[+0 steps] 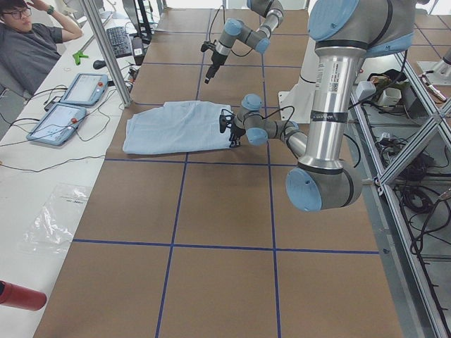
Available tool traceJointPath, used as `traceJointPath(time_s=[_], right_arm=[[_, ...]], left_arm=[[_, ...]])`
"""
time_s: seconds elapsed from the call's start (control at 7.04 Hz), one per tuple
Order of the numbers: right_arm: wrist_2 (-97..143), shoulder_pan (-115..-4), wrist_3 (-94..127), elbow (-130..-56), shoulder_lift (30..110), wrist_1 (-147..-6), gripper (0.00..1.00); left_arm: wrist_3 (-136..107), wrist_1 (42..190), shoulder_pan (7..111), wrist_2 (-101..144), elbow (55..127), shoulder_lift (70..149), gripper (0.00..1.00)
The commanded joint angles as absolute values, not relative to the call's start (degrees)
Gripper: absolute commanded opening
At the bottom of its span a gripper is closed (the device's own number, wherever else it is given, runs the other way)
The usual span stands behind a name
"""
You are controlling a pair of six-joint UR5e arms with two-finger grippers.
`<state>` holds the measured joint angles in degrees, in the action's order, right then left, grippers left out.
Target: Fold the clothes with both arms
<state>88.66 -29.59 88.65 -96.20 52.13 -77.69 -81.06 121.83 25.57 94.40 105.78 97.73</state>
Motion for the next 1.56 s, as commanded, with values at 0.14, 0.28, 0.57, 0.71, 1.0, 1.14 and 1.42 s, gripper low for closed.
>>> traceJointPath(time_s=[0.14,0.28,0.57,0.71,1.0,1.14,1.42], right_arm=[[85.96,-24.98,102.05,-96.33,50.98,-78.22,0.94],[85.87,-23.22,108.48,-96.33,50.89,-78.57,0.86],[85.69,-20.23,120.01,-95.11,48.18,-82.06,0.69],[85.87,-19.78,124.23,-91.36,43.55,-86.79,0.68],[85.78,-17.67,127.33,-85.54,40.09,-87.54,0.68],[85.78,-17.49,128.31,-82.56,38.43,-87.63,0.68],[85.69,-16.79,128.41,-81.21,37.97,-87.71,0.68]], left_arm=[[-81.12,121.90,25.05,94.22,105.82,98.08,0.00],[-81.21,121.90,25.05,94.22,105.82,98.52,0.00],[-81.39,121.82,25.05,94.13,107.04,98.35,0.00],[-81.56,121.82,24.96,94.04,107.49,98.35,0.00],[-81.56,121.90,24.96,93.69,107.84,98.35,0.00],[-81.56,121.82,24.96,93.69,107.84,98.35,0.00],[-81.56,121.90,24.96,93.69,107.93,98.35,0.00]])
